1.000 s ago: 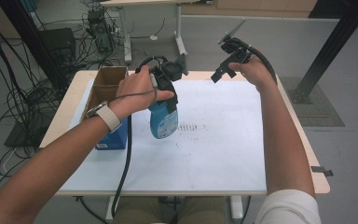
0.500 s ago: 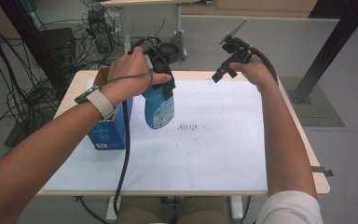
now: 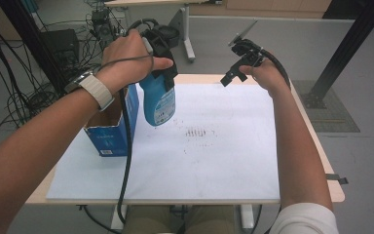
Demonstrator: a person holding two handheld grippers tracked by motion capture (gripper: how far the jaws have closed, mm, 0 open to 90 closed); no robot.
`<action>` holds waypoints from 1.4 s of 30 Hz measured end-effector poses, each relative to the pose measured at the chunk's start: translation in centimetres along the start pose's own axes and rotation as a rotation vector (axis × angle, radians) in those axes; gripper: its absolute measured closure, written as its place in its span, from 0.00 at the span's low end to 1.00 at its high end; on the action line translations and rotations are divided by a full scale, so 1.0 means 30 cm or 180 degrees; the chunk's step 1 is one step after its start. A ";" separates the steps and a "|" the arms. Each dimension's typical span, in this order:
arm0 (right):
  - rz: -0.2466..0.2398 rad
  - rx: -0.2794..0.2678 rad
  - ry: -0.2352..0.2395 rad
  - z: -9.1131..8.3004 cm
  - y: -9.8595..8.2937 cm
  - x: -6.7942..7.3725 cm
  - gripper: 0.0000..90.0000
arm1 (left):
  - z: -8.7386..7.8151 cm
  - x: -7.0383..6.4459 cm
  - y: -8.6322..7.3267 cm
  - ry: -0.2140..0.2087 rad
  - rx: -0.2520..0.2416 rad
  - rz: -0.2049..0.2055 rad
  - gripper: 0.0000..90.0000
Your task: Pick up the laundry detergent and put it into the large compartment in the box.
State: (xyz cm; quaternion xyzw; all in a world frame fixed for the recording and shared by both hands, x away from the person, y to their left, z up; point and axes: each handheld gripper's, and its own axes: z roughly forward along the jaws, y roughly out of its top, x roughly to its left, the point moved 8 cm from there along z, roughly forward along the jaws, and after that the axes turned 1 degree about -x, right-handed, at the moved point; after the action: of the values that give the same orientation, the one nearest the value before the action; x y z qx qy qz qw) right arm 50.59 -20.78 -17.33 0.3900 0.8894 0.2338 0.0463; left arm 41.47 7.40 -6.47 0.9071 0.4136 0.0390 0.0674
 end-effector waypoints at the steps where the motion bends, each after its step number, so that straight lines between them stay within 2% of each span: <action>1: 0.0001 -0.0002 -0.0003 0.000 0.000 0.001 0.08 | -0.008 0.001 0.002 0.0005 0.0035 -0.0012 0.44; 10: -0.0001 -0.0003 0.0008 0.001 -0.002 0.000 0.08 | -0.083 0.019 -0.012 0.0053 -0.0052 -0.0141 0.44; 14: -0.0019 -0.0009 0.0014 0.006 0.003 0.006 0.08 | -0.118 0.034 -0.018 0.0037 -0.0071 -0.0255 0.44; 19: -0.0042 -0.0005 0.0032 0.014 0.009 0.011 0.08 | -0.141 0.047 -0.021 0.0048 -0.0080 -0.0321 0.44; 21: -0.0051 -0.0007 0.0039 0.016 0.011 0.012 0.08 | -0.151 0.053 -0.024 0.0051 -0.0078 -0.0372 0.44; 23: -0.0059 -0.0014 0.0047 0.017 0.012 0.014 0.08 | -0.166 0.064 -0.032 0.0050 -0.0114 -0.0486 0.44; 30: -0.0078 -0.0024 0.0058 0.018 0.014 0.017 0.08 | -0.184 0.088 -0.049 0.0081 -0.0126 -0.0661 0.44; 42: -0.0134 -0.0039 0.0087 0.022 0.017 0.025 0.08 | -0.235 0.144 -0.091 0.0123 -0.0100 -0.0836 0.44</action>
State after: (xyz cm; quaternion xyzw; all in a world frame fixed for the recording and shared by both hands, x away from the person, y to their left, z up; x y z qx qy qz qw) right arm 50.61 -19.69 -17.62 0.3677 0.8965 0.2436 0.0415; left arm 41.36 13.06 0.15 0.8431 0.5293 0.0538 0.0781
